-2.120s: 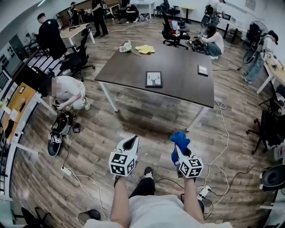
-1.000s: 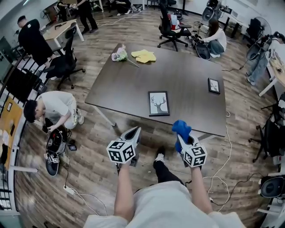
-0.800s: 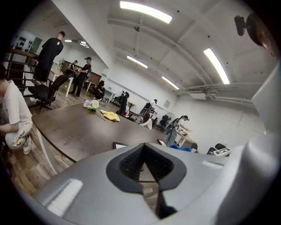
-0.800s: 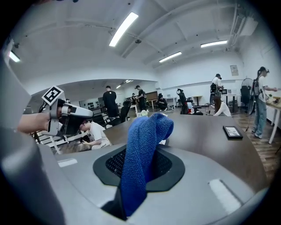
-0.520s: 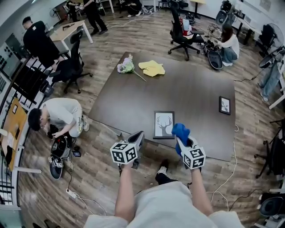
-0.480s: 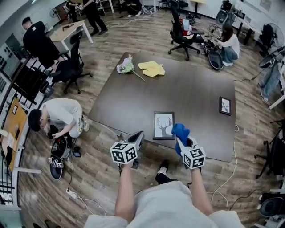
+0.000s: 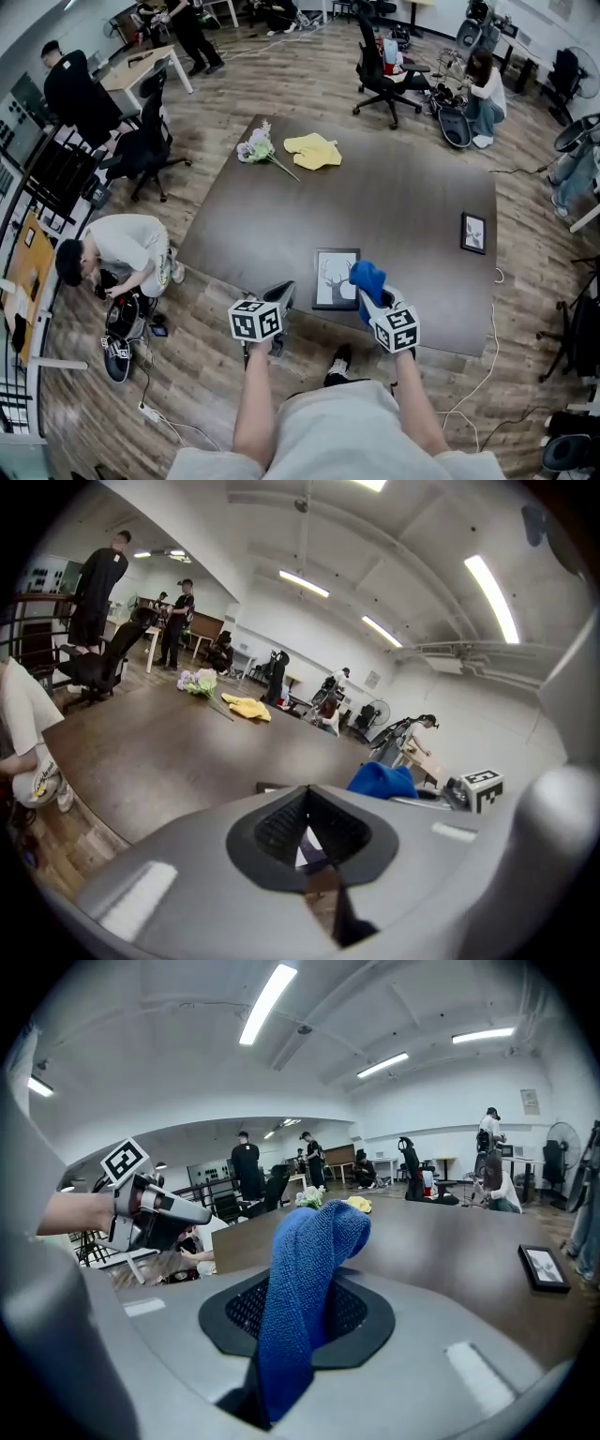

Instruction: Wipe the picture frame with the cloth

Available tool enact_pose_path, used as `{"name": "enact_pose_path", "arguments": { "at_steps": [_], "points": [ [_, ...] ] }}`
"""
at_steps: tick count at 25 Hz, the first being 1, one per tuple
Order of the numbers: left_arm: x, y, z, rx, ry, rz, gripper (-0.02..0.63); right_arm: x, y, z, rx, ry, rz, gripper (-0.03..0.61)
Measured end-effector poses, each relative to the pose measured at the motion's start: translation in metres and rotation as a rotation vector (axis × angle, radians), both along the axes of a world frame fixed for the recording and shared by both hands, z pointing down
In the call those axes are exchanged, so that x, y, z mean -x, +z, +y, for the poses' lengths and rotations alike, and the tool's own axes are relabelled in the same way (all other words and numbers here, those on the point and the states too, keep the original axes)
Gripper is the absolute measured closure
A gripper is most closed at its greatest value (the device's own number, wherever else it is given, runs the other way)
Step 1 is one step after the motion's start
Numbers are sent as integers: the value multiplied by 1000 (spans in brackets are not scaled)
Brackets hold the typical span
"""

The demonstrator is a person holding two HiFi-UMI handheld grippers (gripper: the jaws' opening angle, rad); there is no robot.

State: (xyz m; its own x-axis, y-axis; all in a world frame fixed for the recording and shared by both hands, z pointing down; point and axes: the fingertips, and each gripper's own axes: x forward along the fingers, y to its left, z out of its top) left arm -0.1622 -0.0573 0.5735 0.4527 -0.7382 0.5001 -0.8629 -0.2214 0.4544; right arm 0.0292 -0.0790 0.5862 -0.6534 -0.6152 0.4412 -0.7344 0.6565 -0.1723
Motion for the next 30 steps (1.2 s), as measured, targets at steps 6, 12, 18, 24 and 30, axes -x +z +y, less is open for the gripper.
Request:
{"name": "enact_pose_path", "arguments": {
  "at_steps": [6,12,18,24,30],
  "points": [
    [-10,44,-3,117,15,47,560,-7,11,-21,23,-24,20,497],
    [-15,74,-4,183,2,76,544,-1,24,-42,35,-60,50,497],
    [-16,102,-17,251,16,52,480,3,35,-52,50,-81,75,497],
    [-19,139,-44,349,43,-21,456,3,34,-60,46,-88,84,497],
    [-29,166,-59,413,84,-134,431,-1,44,-65,63,-100,106,497]
  ]
}}
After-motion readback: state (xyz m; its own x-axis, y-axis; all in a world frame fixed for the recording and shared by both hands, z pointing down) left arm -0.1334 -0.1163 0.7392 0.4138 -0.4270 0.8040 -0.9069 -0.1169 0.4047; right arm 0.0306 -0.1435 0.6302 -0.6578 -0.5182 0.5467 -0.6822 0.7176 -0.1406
